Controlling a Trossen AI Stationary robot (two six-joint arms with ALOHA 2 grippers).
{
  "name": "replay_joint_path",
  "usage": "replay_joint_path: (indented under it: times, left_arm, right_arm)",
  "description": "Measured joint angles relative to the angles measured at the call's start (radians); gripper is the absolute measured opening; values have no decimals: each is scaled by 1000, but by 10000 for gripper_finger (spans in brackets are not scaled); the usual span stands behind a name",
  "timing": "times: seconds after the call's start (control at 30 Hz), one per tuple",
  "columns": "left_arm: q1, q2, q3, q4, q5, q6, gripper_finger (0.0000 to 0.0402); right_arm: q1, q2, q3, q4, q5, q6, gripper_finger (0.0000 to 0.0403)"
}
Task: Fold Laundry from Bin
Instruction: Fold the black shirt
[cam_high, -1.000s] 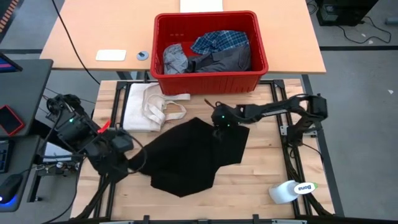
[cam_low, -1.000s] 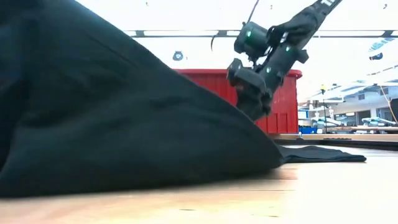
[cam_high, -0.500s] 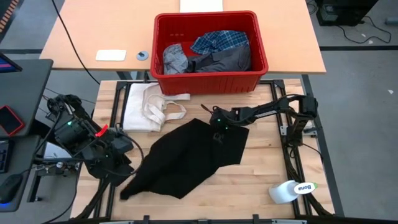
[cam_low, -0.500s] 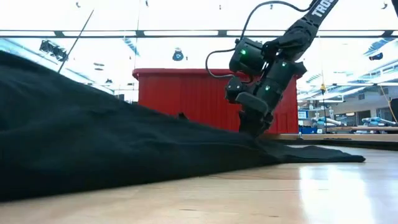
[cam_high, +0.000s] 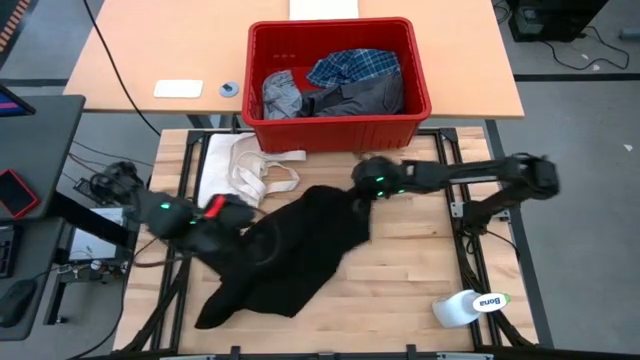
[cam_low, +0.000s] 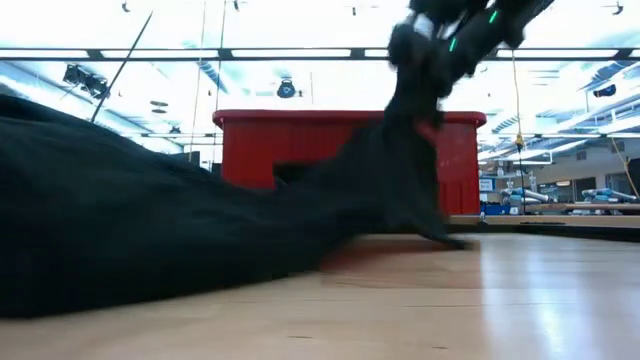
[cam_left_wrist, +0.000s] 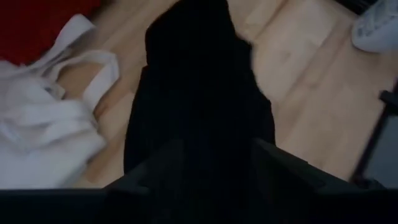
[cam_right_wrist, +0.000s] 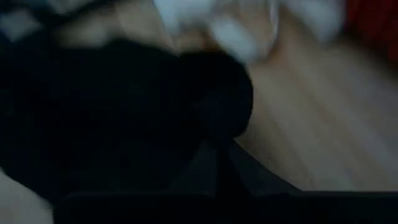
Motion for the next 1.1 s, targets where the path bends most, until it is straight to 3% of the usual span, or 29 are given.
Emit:
replay_joint_path:
  times: [0.2, 0.37, 0.6, 0.73, 0.93, 1.1]
  left_arm:
    - [133, 99, 0, 138, -8, 98, 188]
    - [223, 124, 0, 231, -8, 132, 209]
    - [296, 147, 2, 611, 5, 331, 249]
    - [316, 218, 1, 704, 72, 417, 272]
    - [325, 295, -2, 743, 72, 506, 286]
    - [327, 340, 0, 895, 68, 658, 286]
  right_arm:
    - [94, -260, 93, -82, 67, -65, 13]
    - [192, -358, 233, -235, 127, -78, 13]
    - [353, -314, 427, -421, 235, -21, 13]
    - [453, -278, 499, -462, 282, -33, 13]
    - [581, -264, 541, -498, 355, -8, 13]
    - [650, -262, 541, -501, 383, 6, 13]
